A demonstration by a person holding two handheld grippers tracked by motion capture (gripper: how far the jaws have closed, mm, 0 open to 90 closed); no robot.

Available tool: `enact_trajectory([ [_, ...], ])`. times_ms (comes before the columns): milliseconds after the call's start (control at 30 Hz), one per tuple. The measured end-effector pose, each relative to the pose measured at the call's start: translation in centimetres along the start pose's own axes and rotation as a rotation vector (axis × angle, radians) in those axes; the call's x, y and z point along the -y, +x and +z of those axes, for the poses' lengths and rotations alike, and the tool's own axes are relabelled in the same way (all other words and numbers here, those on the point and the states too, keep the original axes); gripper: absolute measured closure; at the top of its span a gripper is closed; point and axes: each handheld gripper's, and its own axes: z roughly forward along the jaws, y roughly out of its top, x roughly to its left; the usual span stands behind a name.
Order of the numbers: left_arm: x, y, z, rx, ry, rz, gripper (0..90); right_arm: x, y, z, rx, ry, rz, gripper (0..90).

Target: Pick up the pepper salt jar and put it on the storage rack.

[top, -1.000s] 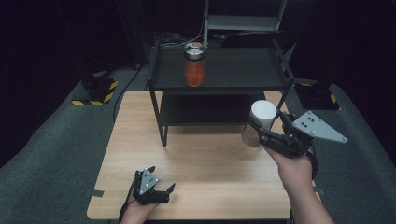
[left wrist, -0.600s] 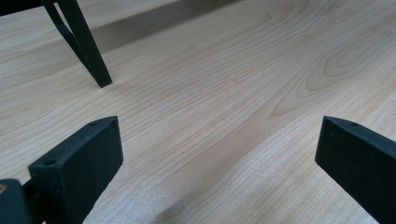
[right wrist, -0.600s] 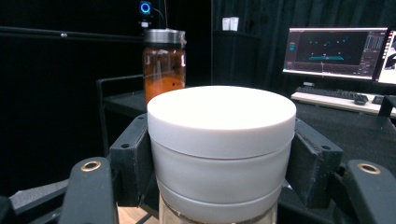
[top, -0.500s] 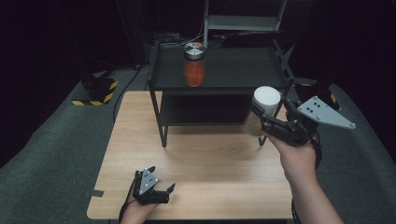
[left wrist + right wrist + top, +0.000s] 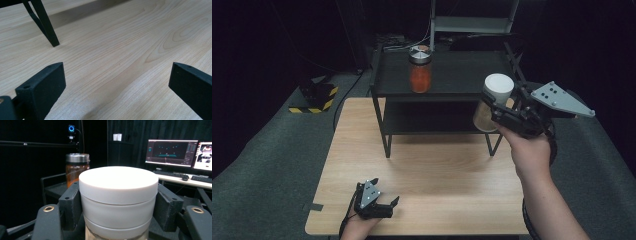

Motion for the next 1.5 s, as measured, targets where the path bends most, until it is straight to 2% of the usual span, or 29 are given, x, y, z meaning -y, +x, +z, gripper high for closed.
enact_trajectory([
  [700,0.1,0.2,-0.1,0.006,-0.008,-0.009,1.1,-2.7,-0.1,2.7,0.048,-0.029,0.013,33.1],
  [1500,0.4,0.3,-0.2,0.013,-0.017,-0.023,1.1,-2.8,-0.7,6.9,0.106,-0.034,-0.004,33.1],
])
